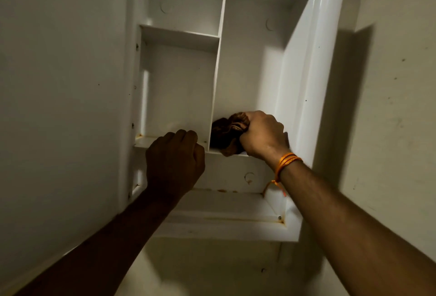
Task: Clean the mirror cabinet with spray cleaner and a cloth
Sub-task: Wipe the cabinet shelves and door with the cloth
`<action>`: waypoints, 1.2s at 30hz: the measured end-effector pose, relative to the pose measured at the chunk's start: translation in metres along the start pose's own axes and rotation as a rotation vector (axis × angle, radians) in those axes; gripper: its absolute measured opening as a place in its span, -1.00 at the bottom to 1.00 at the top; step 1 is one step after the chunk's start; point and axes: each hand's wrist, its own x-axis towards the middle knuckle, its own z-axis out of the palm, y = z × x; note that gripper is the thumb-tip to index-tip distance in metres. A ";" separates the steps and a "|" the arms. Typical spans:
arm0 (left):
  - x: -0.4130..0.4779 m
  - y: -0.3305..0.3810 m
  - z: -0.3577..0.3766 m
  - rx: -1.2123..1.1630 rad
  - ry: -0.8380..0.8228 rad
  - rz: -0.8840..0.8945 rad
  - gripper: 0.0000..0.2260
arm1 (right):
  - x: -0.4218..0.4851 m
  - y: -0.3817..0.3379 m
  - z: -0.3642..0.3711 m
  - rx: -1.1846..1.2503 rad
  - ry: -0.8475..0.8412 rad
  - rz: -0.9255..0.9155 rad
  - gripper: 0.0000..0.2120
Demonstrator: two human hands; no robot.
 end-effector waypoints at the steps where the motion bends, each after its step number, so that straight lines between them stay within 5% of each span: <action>1: 0.000 0.000 -0.001 0.002 -0.001 0.005 -0.84 | -0.001 -0.003 0.001 0.083 -0.007 0.044 -0.73; 4: 0.000 -0.002 -0.005 -0.006 -0.012 0.024 -0.83 | 0.004 -0.007 0.007 0.556 -0.029 0.198 -0.64; 7: 0.001 -0.006 -0.005 -0.018 -0.032 0.032 -0.82 | 0.015 -0.010 0.001 1.147 0.020 0.391 -0.76; 12: -0.001 -0.004 -0.005 0.002 -0.042 0.013 -0.87 | 0.028 -0.034 -0.012 1.429 0.275 0.338 -0.78; 21: 0.001 0.004 -0.002 0.013 -0.028 -0.038 -0.83 | 0.011 -0.001 0.023 0.321 0.124 -0.014 -0.83; 26: 0.000 0.001 -0.004 0.000 -0.051 -0.021 -0.80 | 0.018 -0.001 0.015 -0.081 0.074 -0.245 -0.94; 36: 0.000 -0.007 -0.010 -0.017 -0.106 -0.001 -0.84 | 0.011 -0.007 -0.026 -0.638 -0.096 -0.521 -0.80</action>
